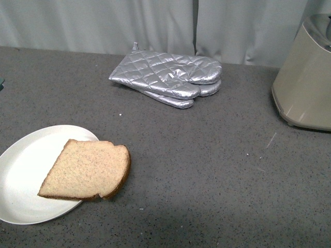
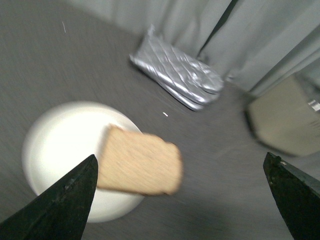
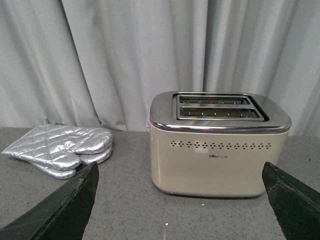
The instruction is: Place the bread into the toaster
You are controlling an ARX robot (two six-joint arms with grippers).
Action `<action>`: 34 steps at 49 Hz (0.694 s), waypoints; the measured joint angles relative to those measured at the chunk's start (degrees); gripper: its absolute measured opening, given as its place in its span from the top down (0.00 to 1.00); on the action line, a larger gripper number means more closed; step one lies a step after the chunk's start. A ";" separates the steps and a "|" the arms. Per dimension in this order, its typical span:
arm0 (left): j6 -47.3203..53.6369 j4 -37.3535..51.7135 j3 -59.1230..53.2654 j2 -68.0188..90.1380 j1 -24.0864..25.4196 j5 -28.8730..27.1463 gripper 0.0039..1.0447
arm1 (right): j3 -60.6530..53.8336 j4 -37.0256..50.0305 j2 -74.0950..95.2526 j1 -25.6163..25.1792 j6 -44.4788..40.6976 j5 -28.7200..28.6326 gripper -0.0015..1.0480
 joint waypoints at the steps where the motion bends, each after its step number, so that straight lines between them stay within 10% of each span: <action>1: -4.57 0.02 0.24 1.64 1.01 2.21 0.06 | 0.00 0.00 -0.02 0.00 0.00 -0.04 0.09; 14: -29.81 17.59 3.17 19.15 3.87 8.07 0.06 | 0.00 0.00 0.00 0.00 0.00 0.13 0.09; 24: -29.05 42.40 10.91 51.60 8.39 13.35 0.06 | 0.00 0.00 0.00 0.00 0.00 0.13 0.09; 34: -19.69 44.52 19.45 74.93 15.04 16.61 0.06 | 0.00 0.00 0.00 0.00 0.00 0.13 0.09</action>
